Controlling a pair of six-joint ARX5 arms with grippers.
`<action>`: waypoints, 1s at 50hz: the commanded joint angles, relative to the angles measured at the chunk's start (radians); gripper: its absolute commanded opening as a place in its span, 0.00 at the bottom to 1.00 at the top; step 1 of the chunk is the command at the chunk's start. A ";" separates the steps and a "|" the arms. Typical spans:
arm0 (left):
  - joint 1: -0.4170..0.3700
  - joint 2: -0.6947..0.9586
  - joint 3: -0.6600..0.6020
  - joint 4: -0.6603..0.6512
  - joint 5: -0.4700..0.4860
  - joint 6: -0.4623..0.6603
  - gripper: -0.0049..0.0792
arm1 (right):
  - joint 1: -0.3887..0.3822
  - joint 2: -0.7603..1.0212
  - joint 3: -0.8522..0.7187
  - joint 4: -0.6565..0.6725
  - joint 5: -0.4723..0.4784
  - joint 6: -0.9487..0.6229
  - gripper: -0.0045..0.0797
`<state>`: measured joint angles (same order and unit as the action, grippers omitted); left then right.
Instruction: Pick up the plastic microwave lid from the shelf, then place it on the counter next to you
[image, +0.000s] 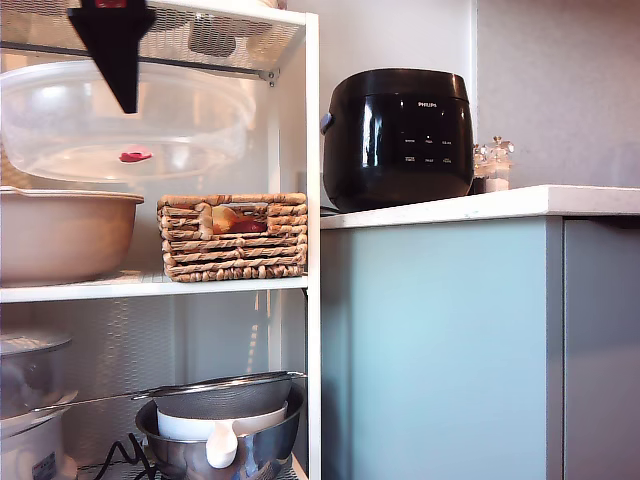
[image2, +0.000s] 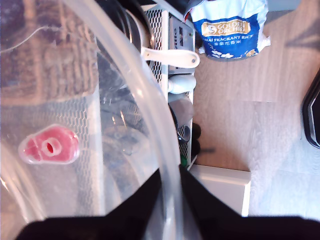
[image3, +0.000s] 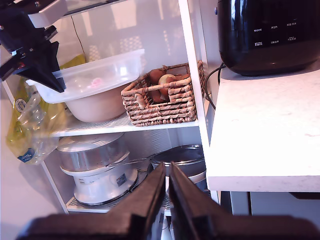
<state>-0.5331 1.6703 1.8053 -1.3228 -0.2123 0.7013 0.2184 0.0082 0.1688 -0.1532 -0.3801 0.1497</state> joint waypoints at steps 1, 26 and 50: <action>-0.035 -0.022 0.003 0.002 -0.006 -0.022 0.03 | 0.004 -0.006 -0.007 0.005 -0.002 0.000 0.04; -0.217 -0.021 0.003 0.113 0.176 -0.019 0.03 | 0.004 -0.006 -0.007 0.005 0.113 0.009 0.04; -0.249 0.051 0.003 0.280 0.344 0.086 0.03 | 0.003 -0.006 0.034 -0.028 0.262 0.007 0.04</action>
<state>-0.7769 1.6764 1.8053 -1.0657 0.1234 0.7666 0.2180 0.0082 0.1833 -0.1864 -0.1230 0.1570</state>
